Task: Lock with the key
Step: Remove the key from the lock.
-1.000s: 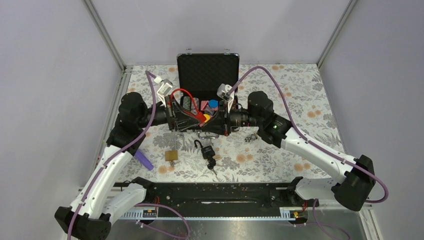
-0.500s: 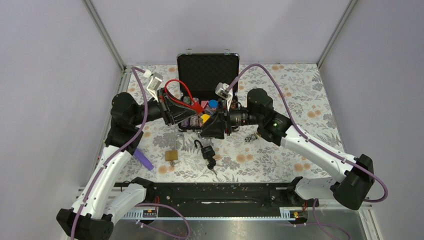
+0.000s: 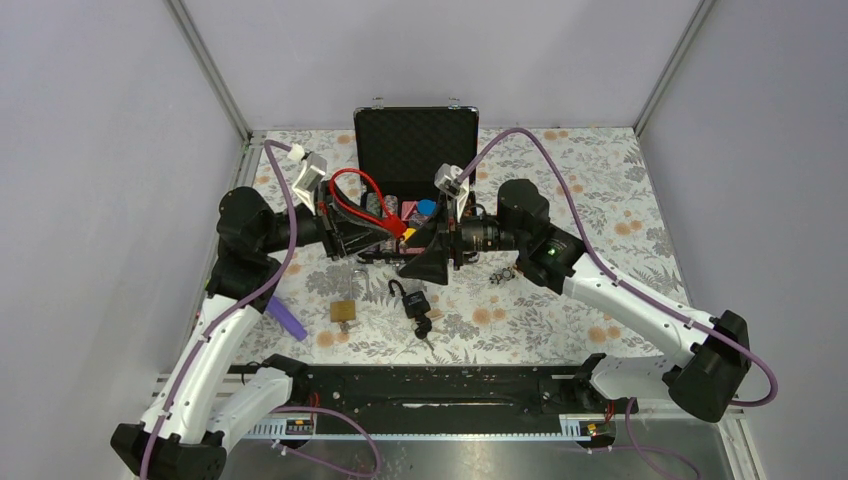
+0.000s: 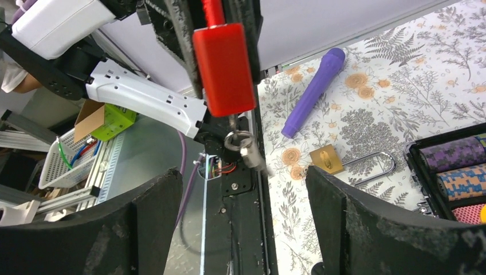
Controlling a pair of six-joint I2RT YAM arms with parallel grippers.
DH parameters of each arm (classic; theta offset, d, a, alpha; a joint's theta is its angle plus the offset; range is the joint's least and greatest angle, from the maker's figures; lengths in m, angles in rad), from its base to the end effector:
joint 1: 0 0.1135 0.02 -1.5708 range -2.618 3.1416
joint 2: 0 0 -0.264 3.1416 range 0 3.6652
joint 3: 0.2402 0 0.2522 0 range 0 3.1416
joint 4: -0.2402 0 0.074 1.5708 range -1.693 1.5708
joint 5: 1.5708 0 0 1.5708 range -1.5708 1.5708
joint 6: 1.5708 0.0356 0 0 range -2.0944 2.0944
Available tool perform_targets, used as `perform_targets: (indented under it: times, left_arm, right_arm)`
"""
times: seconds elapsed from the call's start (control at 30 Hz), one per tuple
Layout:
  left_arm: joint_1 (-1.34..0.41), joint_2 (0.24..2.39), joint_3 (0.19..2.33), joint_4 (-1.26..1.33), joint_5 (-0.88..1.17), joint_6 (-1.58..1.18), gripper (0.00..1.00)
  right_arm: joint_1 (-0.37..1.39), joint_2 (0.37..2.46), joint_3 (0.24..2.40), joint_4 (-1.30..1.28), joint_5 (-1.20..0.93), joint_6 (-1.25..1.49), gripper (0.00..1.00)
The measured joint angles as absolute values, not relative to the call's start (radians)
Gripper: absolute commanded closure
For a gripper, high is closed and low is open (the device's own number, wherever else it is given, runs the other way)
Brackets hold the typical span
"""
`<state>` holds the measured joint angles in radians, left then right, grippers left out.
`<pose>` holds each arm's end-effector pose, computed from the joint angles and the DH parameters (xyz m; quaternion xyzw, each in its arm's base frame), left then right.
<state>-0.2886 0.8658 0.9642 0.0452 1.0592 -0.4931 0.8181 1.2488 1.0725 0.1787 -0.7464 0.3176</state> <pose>0.1611 -0.0802 0.4114 0.3223 0.6009 -0.5543 0.4773 0.1794 0.2269 0.3803 -0.4129 0.5732 0.5716 0.4173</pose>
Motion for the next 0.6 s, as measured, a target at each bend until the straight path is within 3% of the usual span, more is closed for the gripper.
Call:
perform_targets:
  times: [0.3, 0.6]
  left_arm:
    - [-0.289, 0.863, 0.967, 0.045, 1.101, -0.48, 1.0]
    - [-0.289, 0.863, 0.967, 0.045, 1.105, -0.479, 1.0]
  right_arm:
    - [0.818, 1.261, 1.081, 0.281, -0.719, 0.357, 0.19]
    - [0.818, 1.303, 1.104, 0.333, -0.725, 0.416, 0.57]
